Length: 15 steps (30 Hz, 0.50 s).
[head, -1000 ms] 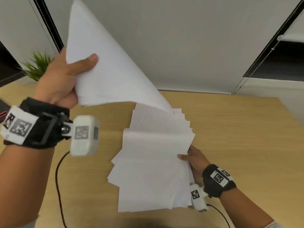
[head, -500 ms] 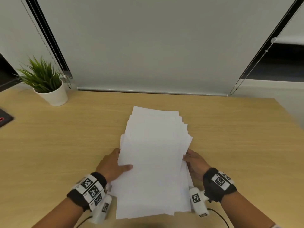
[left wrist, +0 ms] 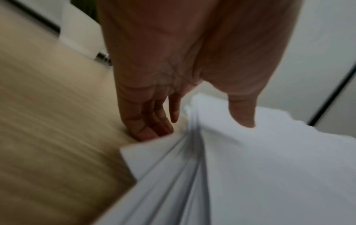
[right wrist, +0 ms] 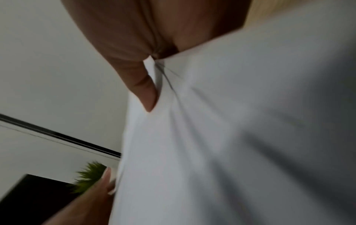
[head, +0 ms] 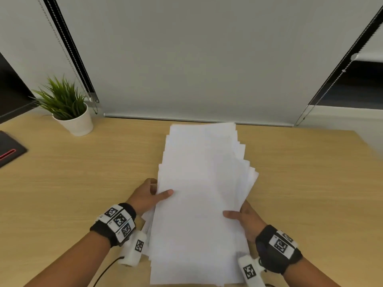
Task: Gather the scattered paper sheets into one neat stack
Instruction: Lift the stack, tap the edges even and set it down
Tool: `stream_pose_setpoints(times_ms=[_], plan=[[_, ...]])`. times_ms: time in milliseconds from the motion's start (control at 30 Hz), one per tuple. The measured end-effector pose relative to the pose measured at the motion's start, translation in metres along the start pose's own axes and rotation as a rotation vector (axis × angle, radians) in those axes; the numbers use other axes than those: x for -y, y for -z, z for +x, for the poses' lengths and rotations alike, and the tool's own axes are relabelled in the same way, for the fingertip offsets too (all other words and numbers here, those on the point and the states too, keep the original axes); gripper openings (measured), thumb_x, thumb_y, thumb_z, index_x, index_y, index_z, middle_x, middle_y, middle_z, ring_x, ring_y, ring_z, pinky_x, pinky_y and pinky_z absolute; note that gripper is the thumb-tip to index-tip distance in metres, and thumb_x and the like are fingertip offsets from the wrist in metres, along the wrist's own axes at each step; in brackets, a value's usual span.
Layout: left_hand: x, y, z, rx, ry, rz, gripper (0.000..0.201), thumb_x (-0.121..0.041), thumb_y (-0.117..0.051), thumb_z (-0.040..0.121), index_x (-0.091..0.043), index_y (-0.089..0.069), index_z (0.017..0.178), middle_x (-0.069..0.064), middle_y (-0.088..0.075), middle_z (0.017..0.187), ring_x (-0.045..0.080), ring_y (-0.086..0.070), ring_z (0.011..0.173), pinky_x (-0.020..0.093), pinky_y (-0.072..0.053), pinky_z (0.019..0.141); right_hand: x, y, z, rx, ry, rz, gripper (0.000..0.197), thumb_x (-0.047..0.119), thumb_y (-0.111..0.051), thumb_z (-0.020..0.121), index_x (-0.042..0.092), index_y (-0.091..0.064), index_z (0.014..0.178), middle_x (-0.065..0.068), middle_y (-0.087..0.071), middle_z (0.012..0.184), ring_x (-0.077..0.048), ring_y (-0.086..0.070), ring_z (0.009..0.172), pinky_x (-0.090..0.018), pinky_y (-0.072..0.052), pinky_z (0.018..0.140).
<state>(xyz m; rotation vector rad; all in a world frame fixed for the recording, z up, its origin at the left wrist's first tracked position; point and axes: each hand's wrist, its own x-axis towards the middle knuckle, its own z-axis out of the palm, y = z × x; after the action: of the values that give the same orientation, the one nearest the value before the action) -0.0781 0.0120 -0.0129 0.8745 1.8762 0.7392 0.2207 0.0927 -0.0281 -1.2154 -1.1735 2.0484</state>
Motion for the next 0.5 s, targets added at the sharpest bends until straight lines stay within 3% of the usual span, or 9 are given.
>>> stream_pose_setpoints(times_ms=[67, 133, 200, 267, 333, 400, 500], plan=[[-0.006, 0.006, -0.011, 0.054, -0.025, -0.255, 0.102, -0.066, -0.08, 0.051, -0.017, -0.047, 0.135, 0.001, -0.064, 0.126, 0.018, -0.064, 0.11, 0.036, -0.051, 0.095, 0.009, -0.001, -0.006, 0.038, 0.03, 0.055, 0.086, 0.011, -0.09, 0.052, 0.011, -0.053, 0.13, -0.01, -0.068, 0.121, -0.023, -0.067, 0.109, -0.031, -0.056, 0.086], [-0.016, 0.012, -0.025, 0.193, -0.022, -0.537, 0.095, -0.058, -0.086, 0.047, -0.018, -0.057, 0.128, 0.005, -0.07, 0.121, 0.022, -0.069, 0.106, 0.037, -0.054, 0.089, 0.021, -0.002, -0.009, 0.082, 0.065, 0.067, 0.091, 0.021, -0.095, 0.041, 0.013, -0.058, 0.124, -0.011, -0.068, 0.123, -0.026, -0.064, 0.113, -0.038, -0.052, 0.096], [-0.028, 0.017, -0.036, 0.328, 0.008, -0.712, 0.084, -0.047, -0.092, 0.041, -0.012, -0.069, 0.114, 0.012, -0.074, 0.112, 0.025, -0.073, 0.096, 0.036, -0.058, 0.078, 0.034, -0.008, -0.007, 0.092, 0.092, 0.013, 0.077, 0.019, -0.092, 0.049, 0.014, -0.061, 0.119, -0.011, -0.069, 0.12, -0.026, -0.065, 0.112, -0.044, -0.046, 0.102], [-0.044, 0.02, -0.045, 0.353, -0.009, -0.707, 0.074, -0.04, -0.094, 0.037, -0.012, -0.074, 0.103, 0.015, -0.074, 0.11, 0.025, -0.074, 0.09, 0.036, -0.059, 0.075, 0.047, -0.017, -0.004, 0.033, 0.137, -0.082, 0.056, 0.002, -0.076, 0.072, 0.012, -0.058, 0.124, -0.006, -0.07, 0.117, -0.018, -0.067, 0.107, -0.041, -0.046, 0.102], [-0.064, 0.023, -0.052, 0.258, -0.087, -0.629, 0.055, -0.032, -0.09, 0.055, -0.015, -0.071, 0.104, 0.015, -0.072, 0.114, 0.018, -0.075, 0.085, 0.03, -0.061, 0.073, 0.064, -0.03, -0.005, -0.009, 0.205, -0.16, 0.054, -0.011, -0.06, 0.083, 0.007, -0.051, 0.133, -0.004, -0.067, 0.121, -0.015, -0.066, 0.109, -0.039, -0.048, 0.1], [-0.082, 0.031, -0.061, 0.09, -0.243, -0.587, 0.031, -0.017, -0.073, 0.08, -0.018, -0.065, 0.11, 0.006, -0.074, 0.111, 0.009, -0.074, 0.084, 0.022, -0.06, 0.072, 0.086, -0.043, -0.013, -0.044, 0.338, -0.206, 0.05, -0.012, -0.056, 0.085, 0.006, -0.052, 0.132, -0.006, -0.066, 0.123, -0.018, -0.063, 0.114, -0.04, -0.047, 0.102], [-0.114, 0.047, -0.09, -0.074, -0.551, -0.598, 0.032, -0.003, -0.052, 0.092, -0.029, -0.062, 0.107, -0.021, -0.076, 0.093, -0.003, -0.07, 0.09, 0.012, -0.054, 0.073, 0.12, -0.068, -0.036, -0.07, 0.56, -0.226, 0.035, -0.013, -0.053, 0.087, 0.008, -0.062, 0.114, 0.012, -0.074, 0.1, -0.003, -0.068, 0.1, -0.017, -0.053, 0.084]])
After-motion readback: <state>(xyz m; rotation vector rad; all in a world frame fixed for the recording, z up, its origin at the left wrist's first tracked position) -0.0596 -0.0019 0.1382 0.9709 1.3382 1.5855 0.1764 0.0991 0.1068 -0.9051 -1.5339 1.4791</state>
